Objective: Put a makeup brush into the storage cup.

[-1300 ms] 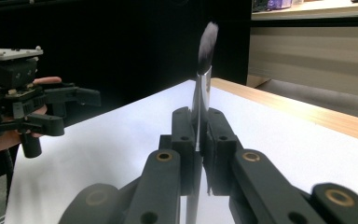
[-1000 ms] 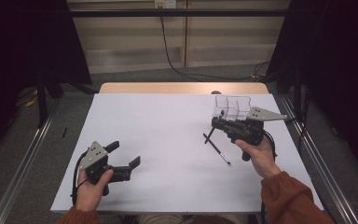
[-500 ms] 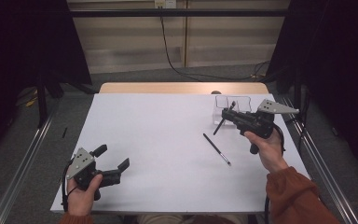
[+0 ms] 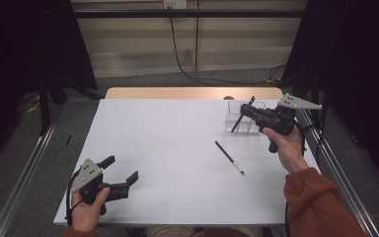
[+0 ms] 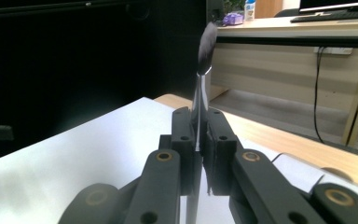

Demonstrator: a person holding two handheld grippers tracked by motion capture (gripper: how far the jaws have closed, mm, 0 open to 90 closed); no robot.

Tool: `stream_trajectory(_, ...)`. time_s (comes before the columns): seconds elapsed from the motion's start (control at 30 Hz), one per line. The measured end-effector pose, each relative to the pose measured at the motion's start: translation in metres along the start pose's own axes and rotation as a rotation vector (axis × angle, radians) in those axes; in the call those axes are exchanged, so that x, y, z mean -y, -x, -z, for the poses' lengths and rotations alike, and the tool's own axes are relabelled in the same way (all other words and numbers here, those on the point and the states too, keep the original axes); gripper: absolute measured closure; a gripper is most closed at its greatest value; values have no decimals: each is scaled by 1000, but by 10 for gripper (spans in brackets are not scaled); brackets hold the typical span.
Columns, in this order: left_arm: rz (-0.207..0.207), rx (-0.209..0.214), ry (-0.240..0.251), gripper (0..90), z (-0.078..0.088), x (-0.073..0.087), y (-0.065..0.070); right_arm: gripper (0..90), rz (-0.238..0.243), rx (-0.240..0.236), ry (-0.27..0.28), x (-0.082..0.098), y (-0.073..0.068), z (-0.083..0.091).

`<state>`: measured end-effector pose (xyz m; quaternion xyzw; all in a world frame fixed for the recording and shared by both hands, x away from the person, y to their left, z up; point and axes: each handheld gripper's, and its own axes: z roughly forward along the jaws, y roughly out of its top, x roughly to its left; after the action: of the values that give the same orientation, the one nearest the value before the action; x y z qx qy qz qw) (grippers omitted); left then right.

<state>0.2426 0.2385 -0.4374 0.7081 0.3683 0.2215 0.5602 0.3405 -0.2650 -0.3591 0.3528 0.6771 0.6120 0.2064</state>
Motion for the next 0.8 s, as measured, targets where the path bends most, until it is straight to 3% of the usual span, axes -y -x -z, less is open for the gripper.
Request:
stream_trajectory(0.27,1,1,-8,26,1,1,0,839,23,41,-1,-17,12,-7)
stream_trajectory(0.8,-14,11,-5,25,1,1,0,839,40,118,-29,-32,31,-33)
